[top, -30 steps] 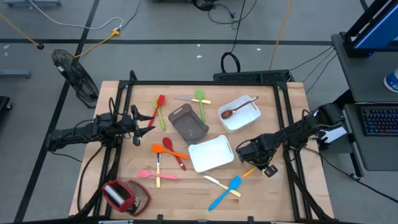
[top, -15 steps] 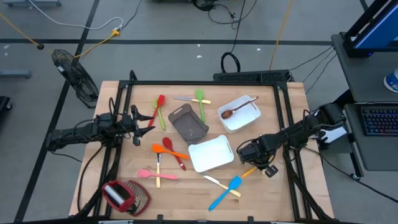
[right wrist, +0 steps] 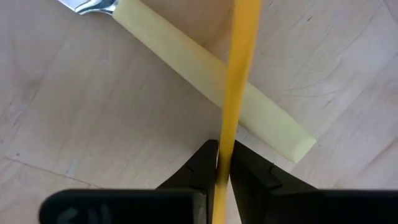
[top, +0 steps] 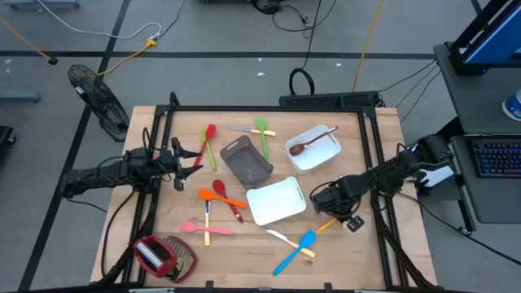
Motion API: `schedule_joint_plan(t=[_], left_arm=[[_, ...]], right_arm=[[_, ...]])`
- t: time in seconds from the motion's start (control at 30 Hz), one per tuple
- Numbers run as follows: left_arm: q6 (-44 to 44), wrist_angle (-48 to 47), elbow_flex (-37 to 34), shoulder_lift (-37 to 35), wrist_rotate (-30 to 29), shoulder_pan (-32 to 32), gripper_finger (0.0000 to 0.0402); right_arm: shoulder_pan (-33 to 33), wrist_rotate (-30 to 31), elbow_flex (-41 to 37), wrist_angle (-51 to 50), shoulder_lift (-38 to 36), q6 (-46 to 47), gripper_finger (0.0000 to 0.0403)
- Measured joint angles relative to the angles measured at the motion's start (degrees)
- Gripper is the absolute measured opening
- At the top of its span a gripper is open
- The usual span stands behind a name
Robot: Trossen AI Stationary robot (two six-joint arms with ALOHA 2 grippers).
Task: Pick & Place Kitchen Items
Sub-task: Put the yellow spatula into the bottom white bin
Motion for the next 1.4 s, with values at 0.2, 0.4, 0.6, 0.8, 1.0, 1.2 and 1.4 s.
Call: schedule_joint_plan(t=[0.2,0.4,0.6,0.8,1.0,1.2,1.4], left_arm=[[0.0,0.0,0.0,0.0,0.0,0.0,0.0202],[-0.3,0.0,0.0,0.0,0.0,0.0,0.0202],[-0.4,0.0,0.0,0.0,0.0,0.0,0.0202],[-0.4,0.0,0.0,0.0,0.0,0.0,0.0202],[-0.4,0.0,0.0,0.0,0.0,0.0,0.0202],[-0.4,0.0,0.0,0.0,0.0,0.0,0.0202],[-0.3,0.0,0.0,0.0,0.0,0.0,0.0202]], right_arm=[[-0.1,-1.5,0.0,0.4,0.0,-0.4,0.0038],[-0.1,-2.0,0.0,0.3,0.0,-6.4,0.0040],[-0.1,-2.1,0.0,0.0,0.0,-6.2,0.0025],[-0.2,-2.3,0.0,0.1,0.0,-6.2,0.0022],[-0.2,-2.5,0.0,0.6,0.0,-6.7,0.0021],[-0.8,-2.4,0.1,0.6,-1.9,-6.9,0.0022],[-0.9,1.3,-0.1,0.8,-4.1,-7.8,0.0021]])
